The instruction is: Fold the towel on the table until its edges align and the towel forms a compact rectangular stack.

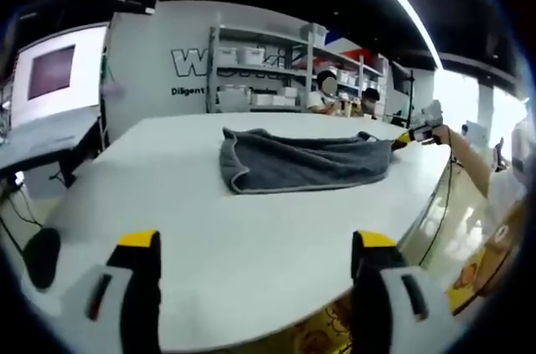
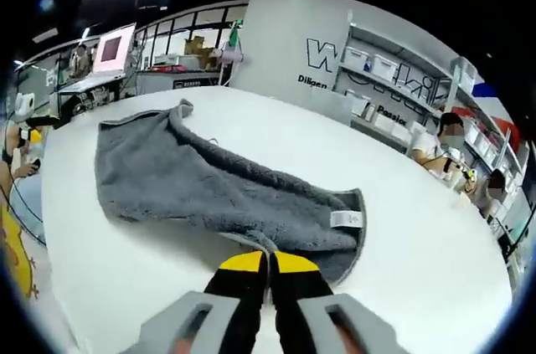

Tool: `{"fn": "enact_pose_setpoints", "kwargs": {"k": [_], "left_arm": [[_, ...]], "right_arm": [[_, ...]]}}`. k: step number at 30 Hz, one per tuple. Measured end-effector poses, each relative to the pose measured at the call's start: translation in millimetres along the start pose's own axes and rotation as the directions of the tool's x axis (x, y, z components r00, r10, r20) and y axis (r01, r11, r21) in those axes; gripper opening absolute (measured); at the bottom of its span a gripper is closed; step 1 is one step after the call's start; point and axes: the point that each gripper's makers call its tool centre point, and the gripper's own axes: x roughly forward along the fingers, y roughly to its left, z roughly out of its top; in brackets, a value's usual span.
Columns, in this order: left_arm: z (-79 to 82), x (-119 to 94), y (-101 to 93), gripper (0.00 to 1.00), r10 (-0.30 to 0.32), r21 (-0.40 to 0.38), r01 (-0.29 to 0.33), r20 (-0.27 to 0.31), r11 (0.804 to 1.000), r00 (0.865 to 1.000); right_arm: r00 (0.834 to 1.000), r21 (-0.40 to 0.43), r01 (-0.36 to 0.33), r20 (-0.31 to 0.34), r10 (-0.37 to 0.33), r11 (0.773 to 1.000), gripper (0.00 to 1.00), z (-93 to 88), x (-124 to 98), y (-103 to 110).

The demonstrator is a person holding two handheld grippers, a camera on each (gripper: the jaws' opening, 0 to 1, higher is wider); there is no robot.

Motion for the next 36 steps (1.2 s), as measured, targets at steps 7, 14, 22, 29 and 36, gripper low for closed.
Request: {"fn": "enact_pose_setpoints", "kwargs": {"k": [7,14,22,29,36], "left_arm": [[0.2,0.8,0.2,0.99,-0.004,-0.002,0.004,0.003,1.000,1.000],[-0.6,2.5,-3.6,0.99,-0.016,-0.001,0.016,0.004,1.000,1.000],[-2.8,2.8,-7.1,0.99,-0.024,0.006,0.024,-0.009,1.000,1.000],[-2.5,4.6,-7.5,0.99,-0.027,0.010,0.027,-0.014,1.000,1.000],[-3.0,6.8,-10.6,0.99,-0.037,0.011,0.037,-0.018,0.999,0.999]], "right_arm": [[0.996,-0.009,0.093,0.001,-0.093,0.996,0.03,-8.8,-34.8,-31.7],[0.990,0.045,0.141,-0.022,-0.141,0.989,0.03,-37.0,-59.7,-52.0],[0.987,0.076,0.112,-0.126,-0.102,0.991,0.04,-90.1,-62.8,-41.6],[0.981,0.117,0.106,-0.172,-0.085,0.987,0.05,-117.3,-62.2,-40.1],[0.979,0.122,0.101,-0.188,-0.077,0.987,0.10,-123.1,-60.4,-36.3]]}}
